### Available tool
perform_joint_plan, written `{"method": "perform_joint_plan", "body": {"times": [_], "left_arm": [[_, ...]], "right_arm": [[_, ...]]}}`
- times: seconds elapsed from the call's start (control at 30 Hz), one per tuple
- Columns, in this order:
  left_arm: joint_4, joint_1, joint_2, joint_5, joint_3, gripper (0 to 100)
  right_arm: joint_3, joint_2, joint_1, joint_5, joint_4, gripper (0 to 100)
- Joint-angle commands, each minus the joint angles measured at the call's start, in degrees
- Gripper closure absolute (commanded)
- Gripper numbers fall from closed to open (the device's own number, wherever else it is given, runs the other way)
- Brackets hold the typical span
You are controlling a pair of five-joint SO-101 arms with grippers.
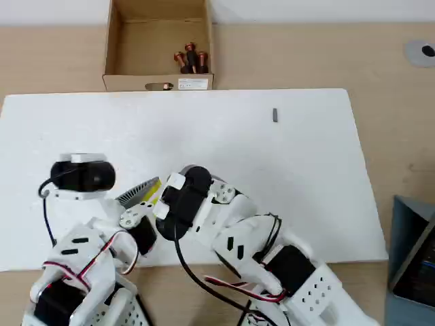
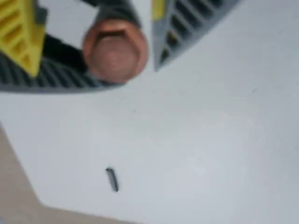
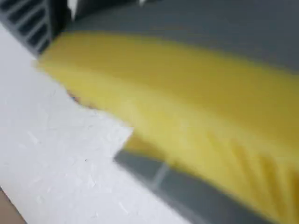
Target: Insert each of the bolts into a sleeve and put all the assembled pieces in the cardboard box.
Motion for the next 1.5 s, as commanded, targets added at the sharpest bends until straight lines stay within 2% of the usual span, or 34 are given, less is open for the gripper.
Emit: {"method": "perform_joint_plan", "body": {"times": [0.0, 0.2, 0.33, 0.37, 0.47, 0.57, 0.67, 0.77, 0.87, 0.97, 1.1, 1.3, 1.47], "left_arm": [[0.1, -0.6, 0.1, -0.4, -4.4, 83], [0.1, -1.1, -0.1, -0.5, -5.8, 84], [-0.4, -7.5, -0.1, -0.5, -5.4, 100], [-0.2, -9.7, -0.1, -0.6, -5.4, 100], [-0.1, -16.1, -0.1, -4.6, -4.3, 100], [0.0, -21.9, -0.2, -11.3, 0.0, 100], [0.0, -26.8, -0.2, -14.8, 5.4, 100], [0.1, -28.5, -0.2, -16.2, 10.6, 100], [0.0, -29.3, -0.2, -16.4, 14.4, 100], [0.0, -30.9, -0.2, -16.4, 16.4, 100], [0.0, -33.0, -0.2, -16.4, 19.3, 100], [-0.4, -34.8, -0.2, -23.6, 24.8, 100], [-0.4, -37.0, -0.2, -24.0, 26.9, 100]], "right_arm": [[-2.8, -0.7, -0.5, 0.3, -1.8, 98.9], [-2.8, -0.7, -0.5, 0.3, -1.8, 98.9], [-3.4, -1.4, 0.3, -0.2, -1.8, 98.9], [-3.4, -2.1, 1.0, -0.6, -1.8, 98.9], [-3.4, -4.2, 4.4, -1.3, -1.2, 98.9], [-3.5, -5.7, 9.3, -1.3, -1.2, 98.9], [-3.7, -6.5, 14.6, -2.8, -1.2, 98.9], [-4.4, -6.1, 19.8, -7.3, -0.9, 98.9], [-7.2, -5.2, 23.8, -13.5, 4.5, 98.9], [-12.2, -2.1, 26.3, -18.8, 10.8, 98.9], [-20.9, 5.0, 28.4, -22.3, 14.9, 98.9], [-35.0, 18.1, 28.6, -23.2, 15.6, 98.9], [-46.0, 29.9, 28.6, -23.2, 15.4, 98.9]]}}
